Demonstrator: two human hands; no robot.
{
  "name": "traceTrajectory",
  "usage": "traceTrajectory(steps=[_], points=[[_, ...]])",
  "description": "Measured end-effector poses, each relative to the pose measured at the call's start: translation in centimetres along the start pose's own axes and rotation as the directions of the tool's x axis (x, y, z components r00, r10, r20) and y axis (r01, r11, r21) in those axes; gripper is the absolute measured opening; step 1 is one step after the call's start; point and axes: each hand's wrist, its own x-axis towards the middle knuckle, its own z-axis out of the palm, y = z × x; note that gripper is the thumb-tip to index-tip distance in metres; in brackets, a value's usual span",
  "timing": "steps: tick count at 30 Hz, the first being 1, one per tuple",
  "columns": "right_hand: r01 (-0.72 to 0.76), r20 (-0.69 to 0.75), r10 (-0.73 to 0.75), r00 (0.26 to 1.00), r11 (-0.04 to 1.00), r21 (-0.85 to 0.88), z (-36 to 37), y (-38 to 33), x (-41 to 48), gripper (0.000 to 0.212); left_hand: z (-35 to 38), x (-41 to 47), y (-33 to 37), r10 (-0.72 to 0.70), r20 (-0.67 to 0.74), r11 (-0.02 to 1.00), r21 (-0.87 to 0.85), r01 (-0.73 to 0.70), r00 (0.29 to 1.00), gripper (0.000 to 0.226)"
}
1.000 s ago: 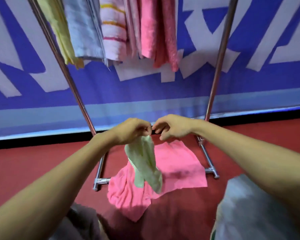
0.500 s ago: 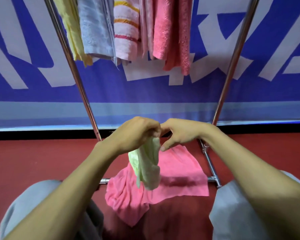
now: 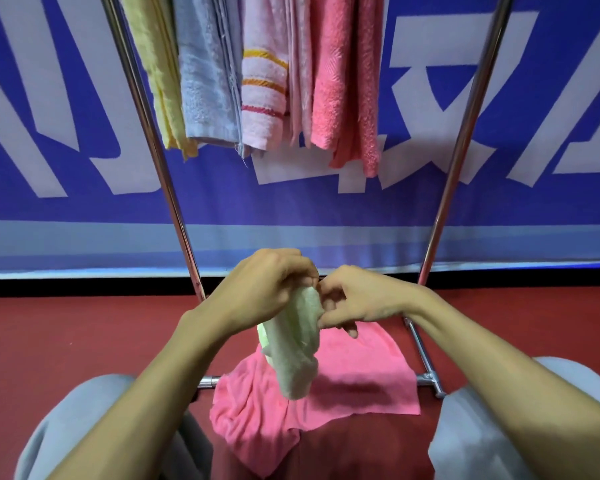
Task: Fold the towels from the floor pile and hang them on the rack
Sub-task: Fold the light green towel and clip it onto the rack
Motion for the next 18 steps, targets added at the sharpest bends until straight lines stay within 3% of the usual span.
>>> traceTrajectory(steps=[2,5,7,11,13,15,18], points=[[0.012,-0.064,-0.015,0.998,0.998,-0.056,0.1,-0.4,0.0,0.022,-0.2,-0.1,-0.6,-0.036,-0.023,0.999,-0.018,0.035,0.999,0.019],[0.045,-0.281,-0.082,0.956,0.990,-0.136,-0.4,-0.2,0.3,0.030,-0.7,-0.3,-1.6,-0.081,-0.069,0.997,-0.026,0.079,0.994,0.015],[0.067,-0.427,-0.127,0.895,0.986,-0.154,-1.0,0.0,0.5,0.035,-1.1,-0.4,-1.7,-0.128,-0.070,0.991,-0.059,0.124,0.989,0.004],[0.149,-0.687,-0.141,0.713,0.988,-0.048,-2.1,0.3,0.5,0.023,-1.4,-0.6,-1.7,-0.187,-0.012,0.980,-0.075,0.186,0.982,0.022],[0.209,-0.736,-0.096,0.670,0.976,0.062,-2.5,0.5,0.3,0.013,-1.3,-0.5,-1.8,-0.196,-0.049,0.978,-0.082,0.192,0.979,0.029],[0.271,-0.732,-0.060,0.678,0.947,0.173,-2.7,0.5,0.0,0.009,-1.3,-0.4,-1.6,-0.212,-0.110,0.971,-0.138,0.196,0.971,0.028],[0.313,-0.740,-0.042,0.671,0.921,0.232,-2.9,0.3,-0.3,0.013,-1.2,0.2,-1.2,-0.312,-0.173,0.902,-0.363,0.233,0.934,0.013]])
